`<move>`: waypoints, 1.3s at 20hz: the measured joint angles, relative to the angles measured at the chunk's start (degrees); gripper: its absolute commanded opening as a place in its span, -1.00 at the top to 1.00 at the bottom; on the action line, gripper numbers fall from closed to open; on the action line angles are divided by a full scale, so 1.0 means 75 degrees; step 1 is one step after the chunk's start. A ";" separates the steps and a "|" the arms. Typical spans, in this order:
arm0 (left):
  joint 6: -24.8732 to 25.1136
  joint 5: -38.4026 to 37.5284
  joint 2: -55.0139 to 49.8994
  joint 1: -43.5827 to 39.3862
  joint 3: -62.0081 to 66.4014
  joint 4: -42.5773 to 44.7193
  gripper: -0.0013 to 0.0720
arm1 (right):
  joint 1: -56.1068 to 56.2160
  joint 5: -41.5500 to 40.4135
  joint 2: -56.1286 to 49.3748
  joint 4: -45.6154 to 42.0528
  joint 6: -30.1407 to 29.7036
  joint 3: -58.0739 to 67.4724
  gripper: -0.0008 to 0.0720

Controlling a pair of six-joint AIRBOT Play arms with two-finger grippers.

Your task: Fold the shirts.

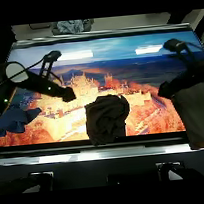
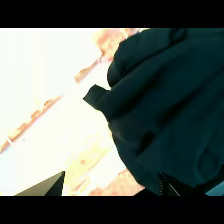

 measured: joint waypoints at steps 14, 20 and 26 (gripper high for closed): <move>0.0326 0.3104 0.0714 -0.1670 -0.5925 -0.2891 -0.47 | 0.0006 -0.1317 -0.0137 0.2040 -0.0662 -0.3756 -0.95; -0.0006 0.4013 0.0265 -0.2037 -0.6070 -0.3031 0.68 | 0.0050 -0.1512 -0.0137 0.2119 -0.0682 -0.3966 -0.96; -0.0262 0.4281 0.0166 -0.2092 -0.6085 -0.3045 0.88 | 0.1093 -0.2646 -0.0280 0.2340 -0.0679 -0.4319 -0.98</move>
